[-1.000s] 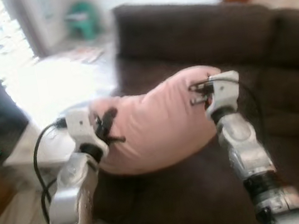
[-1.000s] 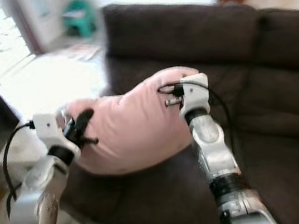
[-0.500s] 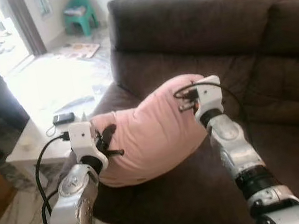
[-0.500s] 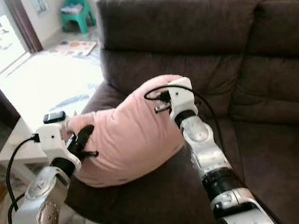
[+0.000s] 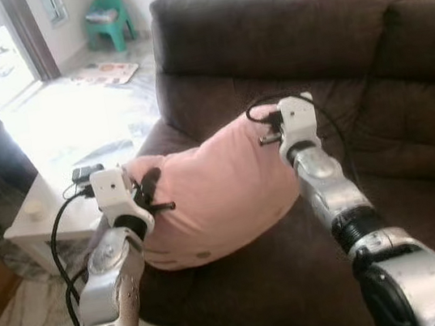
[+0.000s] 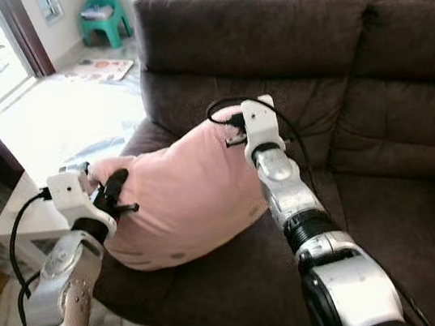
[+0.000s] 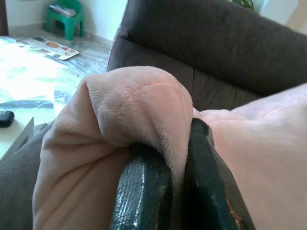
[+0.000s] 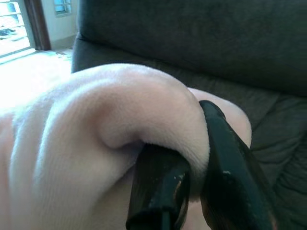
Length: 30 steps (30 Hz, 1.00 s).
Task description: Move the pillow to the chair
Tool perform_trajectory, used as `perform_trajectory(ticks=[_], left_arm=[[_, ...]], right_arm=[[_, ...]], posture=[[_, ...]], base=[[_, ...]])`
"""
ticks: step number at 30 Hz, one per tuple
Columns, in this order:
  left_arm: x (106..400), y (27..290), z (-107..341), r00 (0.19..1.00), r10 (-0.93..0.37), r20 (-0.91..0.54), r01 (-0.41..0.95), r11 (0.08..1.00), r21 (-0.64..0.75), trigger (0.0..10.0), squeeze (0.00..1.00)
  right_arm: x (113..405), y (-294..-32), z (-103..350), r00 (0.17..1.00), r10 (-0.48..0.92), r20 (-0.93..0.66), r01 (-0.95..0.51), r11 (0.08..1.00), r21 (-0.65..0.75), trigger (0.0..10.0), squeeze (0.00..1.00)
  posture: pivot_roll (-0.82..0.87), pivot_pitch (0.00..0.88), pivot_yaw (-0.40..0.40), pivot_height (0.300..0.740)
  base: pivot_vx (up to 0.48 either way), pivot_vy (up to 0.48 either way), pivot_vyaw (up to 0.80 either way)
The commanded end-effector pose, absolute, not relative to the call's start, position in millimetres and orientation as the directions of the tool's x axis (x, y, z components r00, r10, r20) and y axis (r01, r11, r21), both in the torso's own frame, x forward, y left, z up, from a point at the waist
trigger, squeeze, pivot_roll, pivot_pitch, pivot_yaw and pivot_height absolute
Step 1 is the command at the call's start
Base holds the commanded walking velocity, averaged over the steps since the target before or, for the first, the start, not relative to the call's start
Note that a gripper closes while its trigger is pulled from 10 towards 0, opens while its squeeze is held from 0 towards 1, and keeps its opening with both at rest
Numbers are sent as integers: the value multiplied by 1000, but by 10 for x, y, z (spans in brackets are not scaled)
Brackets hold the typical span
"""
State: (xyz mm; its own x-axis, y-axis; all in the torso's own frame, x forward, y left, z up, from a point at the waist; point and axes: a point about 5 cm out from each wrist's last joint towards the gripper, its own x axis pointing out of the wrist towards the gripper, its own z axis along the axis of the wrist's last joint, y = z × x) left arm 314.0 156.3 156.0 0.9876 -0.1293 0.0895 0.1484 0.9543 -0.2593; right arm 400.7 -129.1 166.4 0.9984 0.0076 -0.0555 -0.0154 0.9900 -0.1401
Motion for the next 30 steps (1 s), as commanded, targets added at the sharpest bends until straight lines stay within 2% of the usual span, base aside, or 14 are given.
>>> perform_trajectory(ticks=[1,9,14,22,30], left_arm=[[3177,1591,1692,982,-104,160,147,946,-288,10000,0],[3192,1558,1851,962,-150,230,210,940,-269,10000,0],[3173,1513,1935,946,-186,265,256,931,-261,10000,0],[3098,1389,1792,928,-325,180,364,895,-260,10000,0],[3071,1444,1749,933,-322,161,358,881,-310,10000,0]], right_arm=[[4071,-1350,1853,999,-41,2,41,992,-122,10000,0],[4110,-1320,2172,983,-47,175,49,999,-7,10000,0],[4107,-1310,2198,978,-42,204,42,999,5,10000,0],[4101,-1405,2041,987,-84,136,94,993,-68,10000,0],[4094,-1305,1968,995,-4,98,11,997,-71,10000,0]], posture=[[86,14,-55,740],[87,20,-53,740],[87,21,-52,740],[92,19,-53,740],[93,16,-52,740]], base=[[0,0,0],[0,0,0],[0,0,0],[0,0,0],[0,0,0]])
